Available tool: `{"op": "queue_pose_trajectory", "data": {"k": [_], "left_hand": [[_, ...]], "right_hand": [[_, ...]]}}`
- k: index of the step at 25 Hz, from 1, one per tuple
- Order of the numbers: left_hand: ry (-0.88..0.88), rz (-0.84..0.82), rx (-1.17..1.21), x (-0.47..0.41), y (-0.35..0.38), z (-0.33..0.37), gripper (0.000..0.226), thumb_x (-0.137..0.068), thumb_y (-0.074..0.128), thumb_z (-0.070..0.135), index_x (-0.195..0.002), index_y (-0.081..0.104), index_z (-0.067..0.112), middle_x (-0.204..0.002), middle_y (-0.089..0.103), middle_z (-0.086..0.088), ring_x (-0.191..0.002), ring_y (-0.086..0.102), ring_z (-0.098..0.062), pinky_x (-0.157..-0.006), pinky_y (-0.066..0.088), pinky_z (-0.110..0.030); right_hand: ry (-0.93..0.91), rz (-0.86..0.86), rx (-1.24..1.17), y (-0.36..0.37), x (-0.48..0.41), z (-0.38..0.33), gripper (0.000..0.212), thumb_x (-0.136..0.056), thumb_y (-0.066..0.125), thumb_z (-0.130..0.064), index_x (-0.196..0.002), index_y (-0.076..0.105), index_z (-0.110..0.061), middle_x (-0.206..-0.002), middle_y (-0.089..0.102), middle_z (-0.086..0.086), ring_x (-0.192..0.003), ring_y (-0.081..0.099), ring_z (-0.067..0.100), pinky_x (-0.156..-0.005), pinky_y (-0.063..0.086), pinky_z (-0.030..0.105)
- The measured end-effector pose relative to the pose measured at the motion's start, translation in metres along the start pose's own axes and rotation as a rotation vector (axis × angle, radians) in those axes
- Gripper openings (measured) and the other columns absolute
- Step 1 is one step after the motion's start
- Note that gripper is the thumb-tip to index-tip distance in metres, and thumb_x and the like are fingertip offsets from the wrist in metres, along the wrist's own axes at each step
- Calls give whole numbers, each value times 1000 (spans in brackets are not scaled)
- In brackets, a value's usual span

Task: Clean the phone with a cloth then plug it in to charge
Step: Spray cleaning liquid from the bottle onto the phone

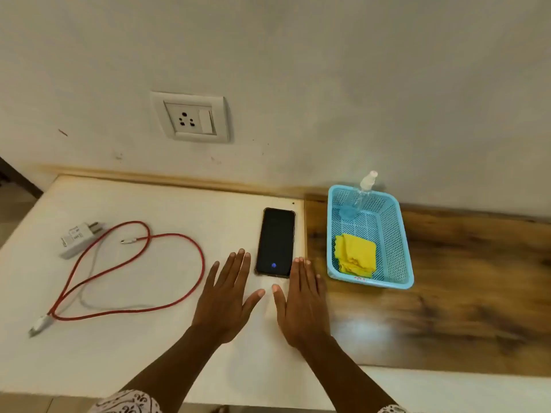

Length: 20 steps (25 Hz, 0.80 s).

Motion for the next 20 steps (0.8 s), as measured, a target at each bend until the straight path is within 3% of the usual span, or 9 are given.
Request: {"op": "queue_pose_trajectory", "data": {"k": [3, 5, 8, 12, 15, 20], "left_hand": [[23, 4, -35, 0, 15, 8, 80, -69, -23, 73, -136, -24, 29, -148, -24, 7, -139, -23, -16, -112, -17, -34], [3, 3, -9, 3, 22, 8, 81, -69, -22, 74, -137, -22, 29, -148, -23, 7, -139, -22, -17, -112, -20, -35], [2, 10, 11, 7, 19, 9, 82, -76, -12, 74, -143, -6, 26, -154, -6, 4, -142, -10, -21, -112, -20, -34], [-27, -68, -18, 22, 15, 13, 79, -88, 7, 64, -139, 40, 12, -145, 44, -7, -133, 39, -28, -110, -3, -38], [-53, -97, -14, 32, 18, 11, 78, -89, 10, 63, -135, 45, 11, -141, 49, -7, -129, 45, -27, -110, 3, -37], [-54, -45, -21, 32, 15, 10, 75, -90, 14, 62, -137, 42, 11, -142, 48, -7, -130, 44, -26, -111, 4, -34]], "right_hand": [[-26, 40, 69, 1, 0, 0, 78, -84, -10, -62, -148, -14, -17, -160, -11, 4, -147, -14, 23, -117, -10, 38], [-68, 77, 69, 0, 3, -3, 89, -73, -25, -64, -148, -14, -18, -160, -10, 4, -147, -13, 23, -119, -9, 41], [-97, 75, 78, 1, 7, -6, 92, -69, -31, -64, -147, -15, -18, -160, -11, 2, -146, -14, 24, -119, -9, 43], [-119, 22, 107, 3, 10, -8, 90, -69, -28, -64, -147, -17, -20, -160, -13, 1, -146, -17, 22, -117, -16, 41], [-139, -13, 109, 6, 17, -11, 93, -65, -31, -66, -146, -20, -21, -160, -14, 0, -146, -18, 21, -108, -30, 37], [-130, -18, 92, 8, 22, -10, 92, -63, -31, -69, -143, -24, -23, -159, -17, -2, -143, -22, 21, -102, -34, 38]]}}
Point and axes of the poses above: each hand's wrist, its own x-axis away from the middle knuckle, its own y-axis out of the palm, z = x × y, the point moved 10 cm from there along -x, towards the middle knuckle
